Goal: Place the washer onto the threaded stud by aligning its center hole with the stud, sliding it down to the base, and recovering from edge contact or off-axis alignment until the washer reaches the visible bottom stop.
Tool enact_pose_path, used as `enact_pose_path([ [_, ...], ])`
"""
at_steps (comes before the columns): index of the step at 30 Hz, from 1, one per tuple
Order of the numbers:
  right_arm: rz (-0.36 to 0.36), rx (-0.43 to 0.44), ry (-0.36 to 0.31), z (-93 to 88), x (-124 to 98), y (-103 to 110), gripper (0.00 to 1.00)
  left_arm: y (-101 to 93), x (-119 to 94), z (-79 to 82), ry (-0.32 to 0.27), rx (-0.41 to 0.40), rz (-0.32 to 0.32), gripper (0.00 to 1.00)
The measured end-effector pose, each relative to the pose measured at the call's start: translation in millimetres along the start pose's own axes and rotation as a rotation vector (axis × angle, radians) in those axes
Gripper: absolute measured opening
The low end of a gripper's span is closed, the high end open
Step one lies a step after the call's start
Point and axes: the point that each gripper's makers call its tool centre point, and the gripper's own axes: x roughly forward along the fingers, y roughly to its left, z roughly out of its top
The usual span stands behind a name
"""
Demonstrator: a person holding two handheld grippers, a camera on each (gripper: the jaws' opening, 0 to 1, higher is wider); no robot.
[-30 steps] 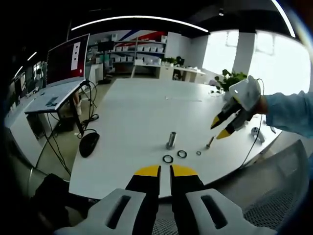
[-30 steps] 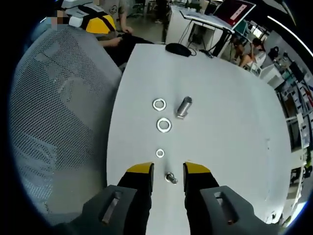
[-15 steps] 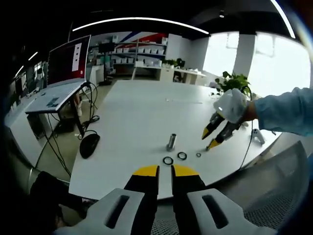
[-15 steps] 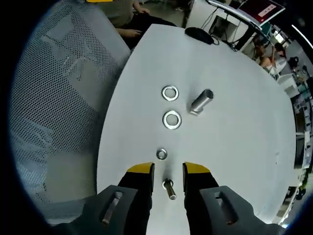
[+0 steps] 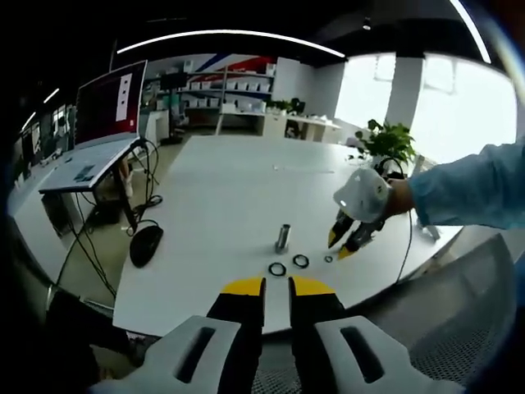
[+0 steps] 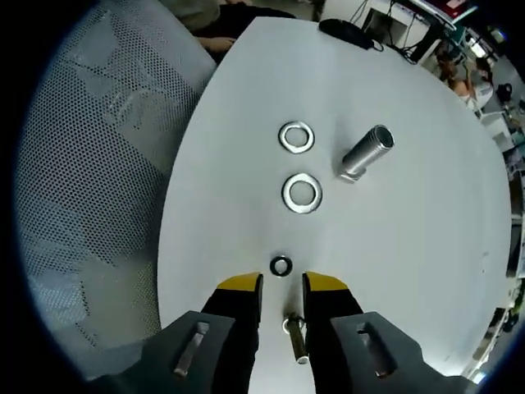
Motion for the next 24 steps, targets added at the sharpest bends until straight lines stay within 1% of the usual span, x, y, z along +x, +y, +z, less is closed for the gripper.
enact_pose_path([
  [4,-0.012,-0.010,0.002,-0.1,3,1,0.21,0.8,0,0.1,0.000,-0.002,0.005,0.08],
  [11,0.010,-0.007,-0.002,0.3,8,2,0.21,2.6,0,-1.0,0.007,-0.005,0.018,0.08],
  [14,0.012,-0.024,-0.001,1.4,10,2,0.21,2.9,0,-1.4,0.010,-0.005,0.022,0.08],
  [21,0.029,-0.028,0.003,2.4,13,2,0.21,3.9,0,-0.1,0.004,-0.008,0.027,0.08],
  [24,0.032,0.000,-0.005,4.1,14,1,0.21,4.9,0,1.9,-0.007,-0.012,0.029,0.08],
])
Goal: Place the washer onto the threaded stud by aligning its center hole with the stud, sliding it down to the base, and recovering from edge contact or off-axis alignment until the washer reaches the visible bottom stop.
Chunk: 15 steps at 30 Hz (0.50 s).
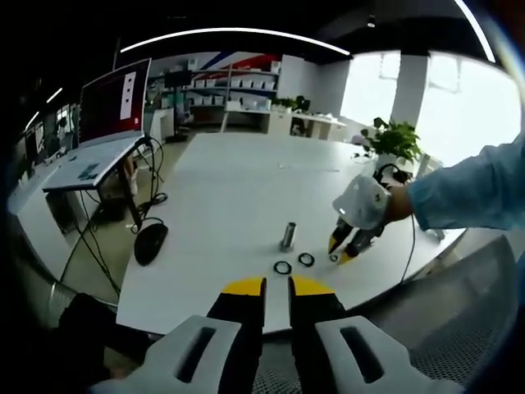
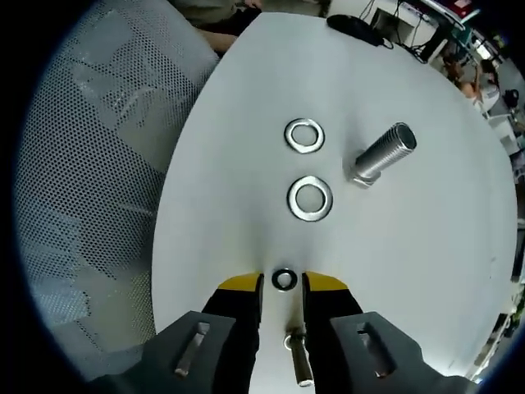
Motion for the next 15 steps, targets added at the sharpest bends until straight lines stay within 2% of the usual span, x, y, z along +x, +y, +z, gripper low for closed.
enact_pose_path([
  [2,0.007,0.014,-0.002,-0.7,-0.1,0.0,0.20,0.6,-0.8,3.3,-0.023,-0.015,-0.007,0.08],
  [5,0.007,0.019,0.000,-1.8,-0.4,0.2,0.20,0.5,0.0,0.6,-0.005,-0.006,-0.006,0.08],
  [15,0.015,0.060,0.001,-3.5,-0.3,0.1,0.17,-0.4,-0.2,4.2,-0.028,-0.012,-0.014,0.07],
])
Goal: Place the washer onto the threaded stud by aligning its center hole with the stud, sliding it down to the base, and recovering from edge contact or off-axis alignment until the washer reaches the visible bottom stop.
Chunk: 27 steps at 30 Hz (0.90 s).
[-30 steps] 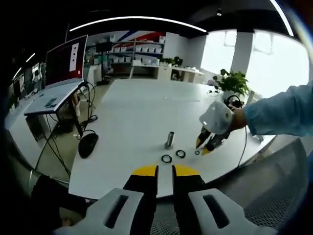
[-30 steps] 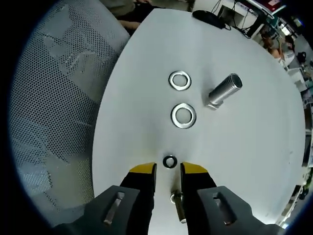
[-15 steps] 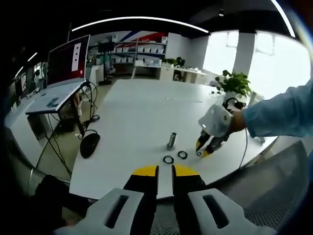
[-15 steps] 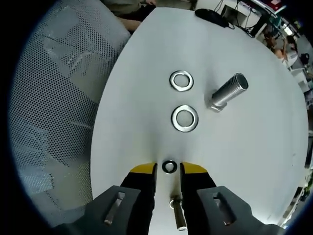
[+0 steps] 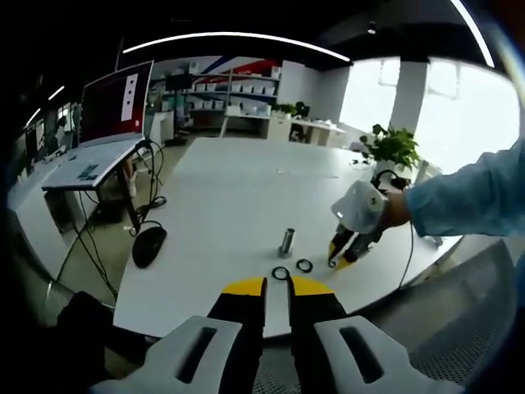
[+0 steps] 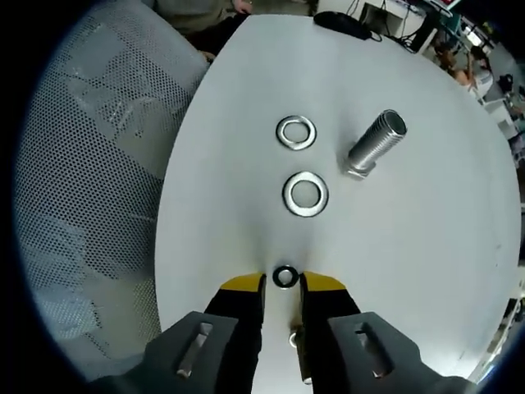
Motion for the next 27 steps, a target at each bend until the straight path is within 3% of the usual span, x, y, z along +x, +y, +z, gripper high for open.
enact_pose_path([
  [20,-0.029,0.011,-0.001,-2.9,-0.5,1.5,0.13,-1.4,-0.4,-1.0,0.004,0.004,-0.006,0.08],
  [21,-0.027,0.010,0.000,-3.3,-0.3,1.8,0.04,-1.6,-0.4,-1.4,0.006,0.006,-0.006,0.08],
  [22,-0.002,-0.024,0.025,-8.4,0.2,4.9,0.03,-1.5,-0.4,-1.6,0.008,0.006,-0.005,0.08],
  [23,-0.040,-0.013,0.022,-8.4,1.9,-0.2,0.03,-1.4,-0.3,-1.8,0.009,0.007,-0.004,0.08],
  [27,-0.008,-0.028,0.023,-3.9,3.1,5.3,0.10,-1.2,0.0,-3.1,0.020,0.009,-0.003,0.08],
])
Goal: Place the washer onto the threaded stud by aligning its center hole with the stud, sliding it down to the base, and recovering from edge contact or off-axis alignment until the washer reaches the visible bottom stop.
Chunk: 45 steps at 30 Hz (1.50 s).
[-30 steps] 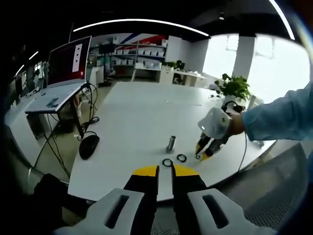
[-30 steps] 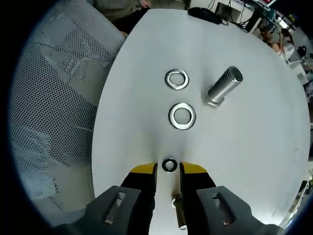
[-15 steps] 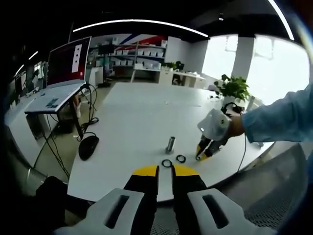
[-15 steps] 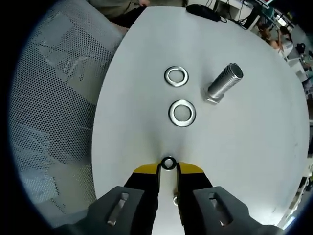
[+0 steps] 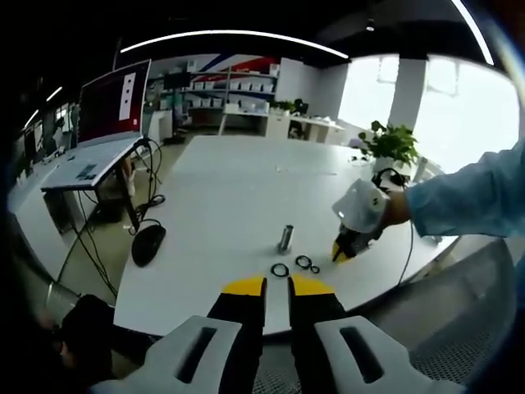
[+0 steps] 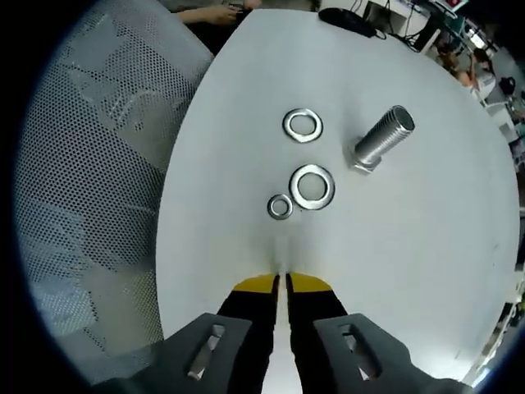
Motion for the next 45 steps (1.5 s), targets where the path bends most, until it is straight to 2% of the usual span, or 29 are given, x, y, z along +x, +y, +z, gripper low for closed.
enact_pose_path([
  [2,-0.031,0.002,-0.004,3.1,-1,-3,0.22,0.2,0,-0.3,0.002,0.001,0.001,0.08],
  [3,-0.030,0.002,-0.006,4.6,-2,-3,0.23,0.3,0,-0.5,0.003,0.000,0.002,0.08],
  [9,0.007,0.022,-0.089,36.0,-5,7,0.23,0.7,0,-0.6,0.004,0.000,0.004,0.08],
  [13,0.027,0.021,-0.110,50.5,-2,11,0.23,1.6,0,2.0,-0.012,-0.006,0.006,0.07],
  [26,0.034,0.040,-0.102,58.8,6,8,0.21,1.6,0,1.7,-0.012,-0.007,0.007,0.07],
  [29,0.025,0.025,-0.096,62.0,6,9,0.20,1.6,0,2.7,-0.018,-0.009,0.007,0.07],
  [31,-0.002,-0.057,-0.067,59.0,6,4,0.15,1.5,0,2.4,-0.016,-0.007,0.005,0.07],
  [32,0.009,-0.034,-0.072,59.8,7,6,0.15,1.5,0,2.2,-0.015,-0.007,0.005,0.07],
  [39,0.005,-0.018,-0.087,59.9,6,6,0.14,1.3,0,3.4,-0.024,-0.007,0.003,0.07],
  [45,0.014,-0.031,-0.086,56.2,3,9,0.14,1.0,0,3.9,-0.025,-0.007,0.003,0.07],
])
